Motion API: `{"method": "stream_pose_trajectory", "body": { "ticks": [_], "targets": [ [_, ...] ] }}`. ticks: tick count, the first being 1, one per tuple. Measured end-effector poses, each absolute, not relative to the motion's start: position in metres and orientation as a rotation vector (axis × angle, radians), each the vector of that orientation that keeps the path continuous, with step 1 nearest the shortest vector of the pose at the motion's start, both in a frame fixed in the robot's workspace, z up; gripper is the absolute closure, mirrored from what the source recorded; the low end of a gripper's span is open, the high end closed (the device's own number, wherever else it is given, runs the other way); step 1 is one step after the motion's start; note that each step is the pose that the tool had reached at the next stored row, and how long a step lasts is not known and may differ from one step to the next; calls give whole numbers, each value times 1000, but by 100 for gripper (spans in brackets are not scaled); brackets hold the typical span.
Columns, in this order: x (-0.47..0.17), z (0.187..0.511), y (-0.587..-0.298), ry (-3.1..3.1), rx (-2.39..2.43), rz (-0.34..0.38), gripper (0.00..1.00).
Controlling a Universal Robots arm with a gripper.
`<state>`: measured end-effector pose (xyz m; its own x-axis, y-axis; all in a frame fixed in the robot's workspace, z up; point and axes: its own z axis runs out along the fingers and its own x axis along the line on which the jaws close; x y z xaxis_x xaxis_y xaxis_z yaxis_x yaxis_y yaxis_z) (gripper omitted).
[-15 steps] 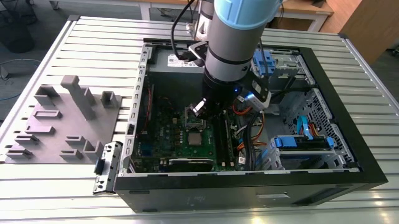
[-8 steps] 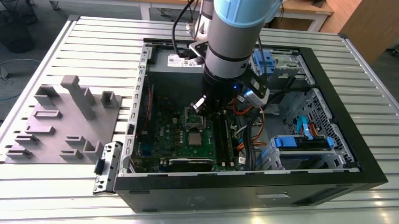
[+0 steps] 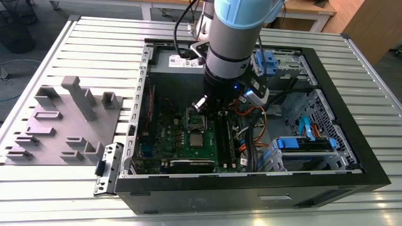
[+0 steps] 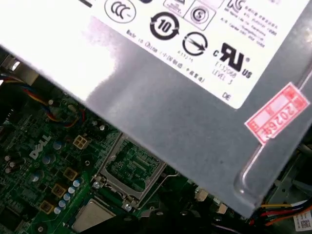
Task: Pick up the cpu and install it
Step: 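Close the cpu cover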
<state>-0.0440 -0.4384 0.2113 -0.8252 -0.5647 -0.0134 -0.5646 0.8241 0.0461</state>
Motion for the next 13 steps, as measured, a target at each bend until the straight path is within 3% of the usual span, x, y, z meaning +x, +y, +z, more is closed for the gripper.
{"method": "stream_pose_trajectory", "body": {
  "ticks": [13],
  "targets": [
    [-46,206,-433,-3000,929,-80,89]
  ]
}}
